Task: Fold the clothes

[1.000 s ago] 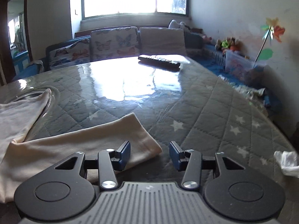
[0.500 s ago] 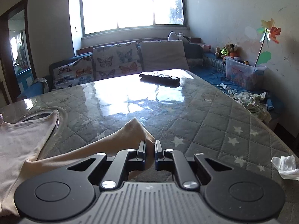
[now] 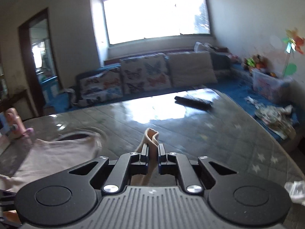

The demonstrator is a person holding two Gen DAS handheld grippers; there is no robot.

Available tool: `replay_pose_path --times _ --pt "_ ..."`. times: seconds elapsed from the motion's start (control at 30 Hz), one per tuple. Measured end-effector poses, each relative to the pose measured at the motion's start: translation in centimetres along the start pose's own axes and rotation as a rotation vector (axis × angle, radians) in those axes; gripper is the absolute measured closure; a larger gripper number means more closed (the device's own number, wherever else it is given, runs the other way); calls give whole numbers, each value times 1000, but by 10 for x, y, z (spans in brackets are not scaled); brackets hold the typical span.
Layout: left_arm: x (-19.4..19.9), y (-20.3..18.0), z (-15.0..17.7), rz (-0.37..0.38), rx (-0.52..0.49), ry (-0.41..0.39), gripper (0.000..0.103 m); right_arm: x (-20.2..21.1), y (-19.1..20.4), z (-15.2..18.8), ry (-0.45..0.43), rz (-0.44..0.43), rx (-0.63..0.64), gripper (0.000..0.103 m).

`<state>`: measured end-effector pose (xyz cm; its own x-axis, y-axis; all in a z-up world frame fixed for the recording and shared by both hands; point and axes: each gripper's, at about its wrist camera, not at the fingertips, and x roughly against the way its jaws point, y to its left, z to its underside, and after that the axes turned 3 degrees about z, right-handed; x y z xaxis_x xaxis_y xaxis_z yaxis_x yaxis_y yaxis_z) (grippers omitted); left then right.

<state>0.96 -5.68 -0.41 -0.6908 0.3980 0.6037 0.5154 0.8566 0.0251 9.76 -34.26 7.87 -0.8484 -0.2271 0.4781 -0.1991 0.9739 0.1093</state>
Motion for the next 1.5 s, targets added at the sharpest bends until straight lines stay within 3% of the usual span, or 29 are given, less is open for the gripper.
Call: replay_pose_path --times 0.3,0.5,0.63,0.73,0.83,1.03,1.23,1.3,1.37,1.43,1.5 --pt "57 37 19 -119 94 -81 65 28 114 -25 -31 -254 228 95" --pt "89 60 44 -206 185 -89 65 14 200 -16 18 -420 341 95" --pt "97 66 57 -233 225 -75 64 -4 233 -1 80 -501 355 95" --pt "98 69 62 -241 246 -67 64 -6 241 12 121 -549 358 85" --pt "99 70 63 -247 258 -66 64 -2 237 15 127 -557 370 85" --pt "100 77 53 -270 286 -88 64 -5 190 22 171 -453 383 78" --pt "94 87 53 -300 325 -69 66 -16 150 53 248 -366 375 76" --pt "91 91 55 -308 340 -56 72 -21 140 65 274 -372 353 76" --pt "86 94 58 -310 358 -38 88 -25 135 74 294 -376 344 76" --pt "84 94 61 -319 368 -29 98 -28 133 81 308 -379 350 77" --pt "87 94 62 -333 366 -34 101 -31 133 86 321 -384 358 77"
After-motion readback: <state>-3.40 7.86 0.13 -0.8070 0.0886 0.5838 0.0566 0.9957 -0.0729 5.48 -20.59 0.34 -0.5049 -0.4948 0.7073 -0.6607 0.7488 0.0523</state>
